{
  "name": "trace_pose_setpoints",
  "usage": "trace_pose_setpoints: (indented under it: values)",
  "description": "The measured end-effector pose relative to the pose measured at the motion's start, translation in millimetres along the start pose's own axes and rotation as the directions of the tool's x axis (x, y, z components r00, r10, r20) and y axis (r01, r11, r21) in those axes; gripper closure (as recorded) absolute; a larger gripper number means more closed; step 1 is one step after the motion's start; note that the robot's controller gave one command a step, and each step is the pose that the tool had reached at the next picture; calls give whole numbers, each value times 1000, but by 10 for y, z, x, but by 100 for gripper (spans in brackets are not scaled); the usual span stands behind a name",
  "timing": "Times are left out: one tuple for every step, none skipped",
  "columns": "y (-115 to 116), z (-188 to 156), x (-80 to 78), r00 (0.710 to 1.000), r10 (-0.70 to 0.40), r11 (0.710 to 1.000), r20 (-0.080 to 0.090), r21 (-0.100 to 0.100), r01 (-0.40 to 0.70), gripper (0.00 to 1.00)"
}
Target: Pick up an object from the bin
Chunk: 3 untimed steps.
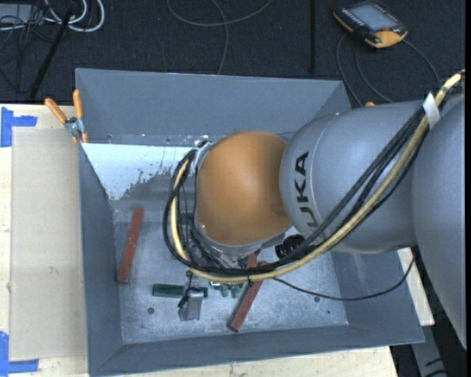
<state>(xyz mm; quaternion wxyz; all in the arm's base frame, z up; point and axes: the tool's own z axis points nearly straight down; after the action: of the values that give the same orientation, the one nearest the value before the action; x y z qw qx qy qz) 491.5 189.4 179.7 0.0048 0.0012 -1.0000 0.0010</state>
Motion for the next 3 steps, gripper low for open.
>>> trace_pose_setpoints:
  values:
    - [-9, -39, -20, 1000, 4, 1000, 7, -1, -4, 0]
    - [-19, 1087, -111, 994, -110, 994, 11, -2, 110, 100]
    - [-20, 1087, -111, 994, -109, 994, 11, -3, 109, 100]
